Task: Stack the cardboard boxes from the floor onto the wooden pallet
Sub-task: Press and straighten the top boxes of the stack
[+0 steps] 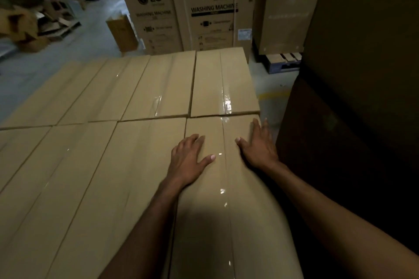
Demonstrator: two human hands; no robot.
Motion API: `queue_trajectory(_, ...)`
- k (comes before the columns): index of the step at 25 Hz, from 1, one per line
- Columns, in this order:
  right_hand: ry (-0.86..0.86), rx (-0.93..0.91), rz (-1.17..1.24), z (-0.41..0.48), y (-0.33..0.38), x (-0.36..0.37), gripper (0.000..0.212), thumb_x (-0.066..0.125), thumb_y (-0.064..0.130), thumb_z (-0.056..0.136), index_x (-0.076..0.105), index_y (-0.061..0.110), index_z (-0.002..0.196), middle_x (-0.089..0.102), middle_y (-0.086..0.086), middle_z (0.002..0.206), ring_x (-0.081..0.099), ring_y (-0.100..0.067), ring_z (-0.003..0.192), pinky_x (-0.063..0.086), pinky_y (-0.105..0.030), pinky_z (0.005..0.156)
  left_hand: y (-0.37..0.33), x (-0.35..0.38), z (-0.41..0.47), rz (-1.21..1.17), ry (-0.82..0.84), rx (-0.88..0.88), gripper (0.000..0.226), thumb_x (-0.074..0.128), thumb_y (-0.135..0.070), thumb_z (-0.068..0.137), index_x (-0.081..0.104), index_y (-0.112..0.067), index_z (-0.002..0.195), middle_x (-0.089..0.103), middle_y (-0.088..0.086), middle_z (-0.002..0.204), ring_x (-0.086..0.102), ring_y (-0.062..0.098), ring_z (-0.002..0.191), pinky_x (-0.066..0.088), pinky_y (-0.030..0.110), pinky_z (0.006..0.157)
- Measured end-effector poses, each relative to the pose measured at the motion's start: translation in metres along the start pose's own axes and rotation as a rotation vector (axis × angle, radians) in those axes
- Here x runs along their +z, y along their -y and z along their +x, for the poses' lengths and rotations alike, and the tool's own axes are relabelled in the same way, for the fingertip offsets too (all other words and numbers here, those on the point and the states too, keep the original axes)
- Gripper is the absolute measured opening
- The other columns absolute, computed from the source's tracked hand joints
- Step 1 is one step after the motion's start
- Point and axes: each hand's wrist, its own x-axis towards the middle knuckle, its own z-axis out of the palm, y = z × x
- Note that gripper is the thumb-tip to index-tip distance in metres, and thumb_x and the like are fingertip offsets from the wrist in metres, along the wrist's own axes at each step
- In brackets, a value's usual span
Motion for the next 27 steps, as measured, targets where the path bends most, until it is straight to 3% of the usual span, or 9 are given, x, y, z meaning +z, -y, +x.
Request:
queue_trajectory(4,-0.026,0.108,0.179,0.082,0.012,-0.003,0.119,0.070,0.062,0.087,-0.008,0.016,0.164,-0.012,-0.007,0.172,0.003,-0.027,0.159,0.017,-0.042,0.125,0.010,0.001,0.091,0.079,-0.102,-0.122,0.087,0.040,-0.071,0.097,0.011,-0.025,0.165,0.005,0.002,0.173,0.003,0.026,0.159,0.006,0.047,0.126)
queue_trajectory(7,-0.002,0.128,0.177,0.113,0.012,0.002,0.122,0.072,0.066,0.082,-0.002,0.015,0.165,-0.001,-0.004,0.173,0.012,-0.026,0.158,0.023,-0.044,0.123,0.023,-0.001,0.133,0.097,-0.071,-0.170,0.090,0.032,-0.077,0.095,0.008,-0.027,0.165,0.003,0.000,0.173,0.001,0.030,0.159,0.002,0.050,0.126)
queue_trajectory(11,-0.086,0.059,0.149,0.122,0.003,0.009,0.107,0.069,0.065,0.084,0.015,0.020,0.164,0.016,0.000,0.170,0.026,-0.024,0.153,0.032,-0.043,0.118,0.028,0.009,0.147,0.143,-0.062,-0.204,0.083,0.021,-0.081,0.094,0.025,-0.033,0.162,0.016,-0.002,0.171,0.011,0.031,0.157,0.010,0.052,0.126)
queue_trajectory(15,-0.082,0.048,0.121,0.125,-0.002,0.007,0.099,0.064,0.067,0.087,0.022,0.020,0.162,0.025,-0.003,0.168,0.033,-0.027,0.150,0.033,-0.042,0.117,0.027,0.011,0.147,0.152,-0.127,-0.205,0.074,0.028,-0.077,0.097,0.039,-0.035,0.156,0.028,-0.003,0.168,0.022,0.031,0.154,0.016,0.054,0.123)
queue_trajectory(19,-0.066,0.190,0.251,0.146,0.005,-0.003,0.068,0.054,0.057,0.097,0.029,0.019,0.147,0.056,-0.012,0.146,0.056,-0.037,0.128,0.043,-0.040,0.095,0.028,0.010,0.148,0.159,-0.135,-0.190,0.067,0.030,-0.073,0.098,0.044,-0.036,0.153,0.031,-0.006,0.167,0.026,0.031,0.153,0.018,0.055,0.122)
queue_trajectory(23,-0.068,0.204,0.225,0.156,0.006,0.001,0.058,0.050,0.043,0.101,0.034,0.015,0.150,0.057,-0.011,0.145,0.056,-0.038,0.128,0.045,-0.040,0.094,0.031,0.012,0.146,0.135,-0.142,-0.193,0.063,0.033,-0.070,0.100,0.046,-0.037,0.152,0.032,-0.007,0.166,0.026,0.028,0.153,0.018,0.055,0.123)
queue_trajectory(27,-0.078,0.180,0.293,0.154,0.002,0.001,0.044,0.054,0.036,0.098,0.045,0.017,0.138,0.063,-0.011,0.135,0.059,-0.037,0.120,0.042,-0.036,0.086,0.032,0.015,0.142,0.141,-0.190,-0.195,0.062,0.034,-0.071,0.099,0.049,-0.038,0.149,0.037,-0.007,0.164,0.030,0.027,0.151,0.019,0.054,0.122)
